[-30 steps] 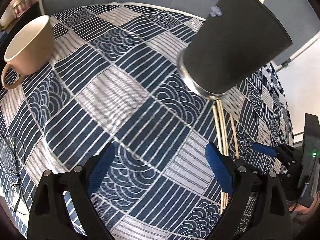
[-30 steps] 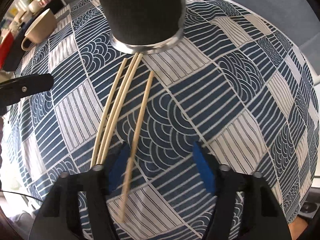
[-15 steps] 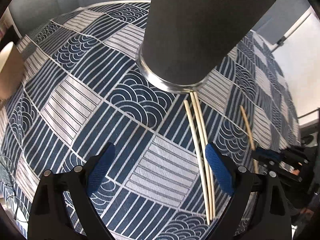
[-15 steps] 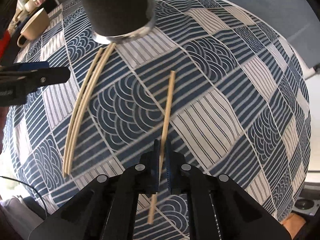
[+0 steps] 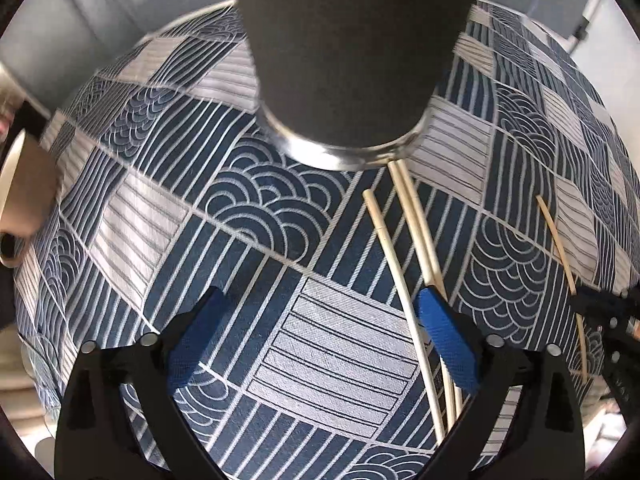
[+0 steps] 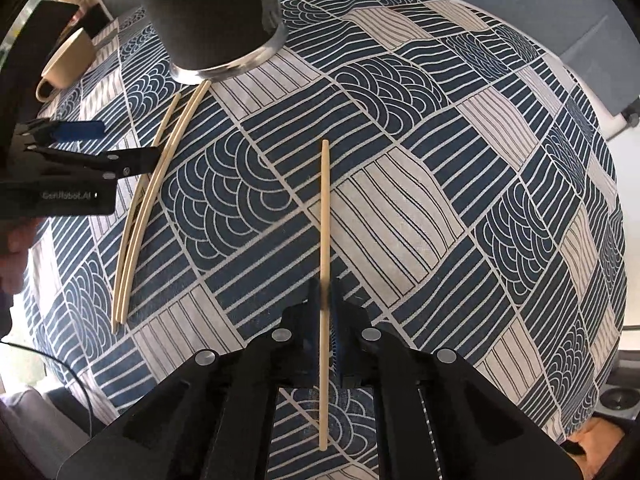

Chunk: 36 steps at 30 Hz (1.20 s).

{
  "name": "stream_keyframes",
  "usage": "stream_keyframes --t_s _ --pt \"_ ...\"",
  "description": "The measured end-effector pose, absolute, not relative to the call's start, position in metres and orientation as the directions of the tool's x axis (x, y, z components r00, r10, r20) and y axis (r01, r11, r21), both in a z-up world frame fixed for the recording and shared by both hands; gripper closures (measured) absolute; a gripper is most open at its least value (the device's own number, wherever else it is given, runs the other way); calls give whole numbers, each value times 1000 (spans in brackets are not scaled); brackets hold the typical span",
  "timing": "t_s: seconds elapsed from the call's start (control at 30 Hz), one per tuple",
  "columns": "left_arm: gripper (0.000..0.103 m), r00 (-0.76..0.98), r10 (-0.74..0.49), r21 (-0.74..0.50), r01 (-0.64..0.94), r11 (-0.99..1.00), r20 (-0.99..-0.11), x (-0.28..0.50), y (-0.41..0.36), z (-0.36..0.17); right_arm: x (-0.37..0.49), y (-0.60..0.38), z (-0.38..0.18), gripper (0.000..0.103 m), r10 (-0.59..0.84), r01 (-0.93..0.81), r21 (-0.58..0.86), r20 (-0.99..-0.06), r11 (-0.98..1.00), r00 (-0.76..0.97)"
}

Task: Organize utensils
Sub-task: 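Grasp a chopstick with the right tool while the left tool grasps another, then carry the left tool's chopstick up over the black holder while the right tool carries its own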

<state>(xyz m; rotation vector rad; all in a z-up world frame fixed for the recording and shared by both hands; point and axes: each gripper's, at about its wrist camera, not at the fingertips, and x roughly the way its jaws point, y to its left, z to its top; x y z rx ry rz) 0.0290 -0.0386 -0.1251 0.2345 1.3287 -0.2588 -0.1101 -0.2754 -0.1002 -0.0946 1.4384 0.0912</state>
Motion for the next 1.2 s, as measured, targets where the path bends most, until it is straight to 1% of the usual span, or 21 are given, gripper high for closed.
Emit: stream_keyframes --t_s 0.1,0.13,0.17,0.2,0.27,0.3,0.37,0.43,0.53,0.7,0.83,0.93,1.03,1.2 --pt "7 204 -40 22 295 955 -978 32 -41 -125 -112 -273 -99 98 3 -128 -14 -991 992 131" --pt "14 204 -40 22 293 956 -978 32 -43 -124 -112 -272 -99 98 7 -130 -10 -991 992 131" --pt "27 216 -46 22 303 953 -975 31 -45 -121 -112 -273 -99 98 12 -133 -5 -991 991 130" --pt "34 219 -52 20 315 949 -974 30 -48 -118 -115 -271 -98 98 15 -143 -4 -992 990 128" --pt "66 214 -64 12 337 941 -975 28 -52 -114 -115 -273 -97 99 30 -145 11 -991 989 129" --pt "73 208 -69 7 346 938 -976 28 -52 -113 -115 -277 -97 99 44 -134 26 -991 991 129" --pt "95 184 -83 -16 339 941 -979 29 -44 -113 -110 -283 -98 99 64 -126 47 -990 991 128" --pt "98 145 -109 -62 292 954 -983 31 -30 -114 -104 -293 -100 99 82 -118 67 -989 991 125" --pt "99 94 -157 -132 227 965 -983 32 -3 -116 -100 -305 -99 99 109 -94 98 -986 991 126" --pt "99 84 -167 -149 187 971 -982 29 23 -113 -90 -329 -83 99 178 -42 173 -969 984 173" --pt "99 126 -192 -169 174 970 -973 27 30 -85 -83 -335 -58 99 231 -32 230 -944 973 237" --pt "99 180 -214 -185 168 968 -960 33 37 -60 -74 -332 -39 98 251 -48 248 -926 968 283" --pt "99 235 -255 -216 177 960 -938 30 49 -32 -62 -321 -15 98 241 -80 227 -911 971 336" --pt "98 335 -294 -221 239 946 -895 39 25 13 -40 -309 33 98 284 -156 240 -857 958 429"
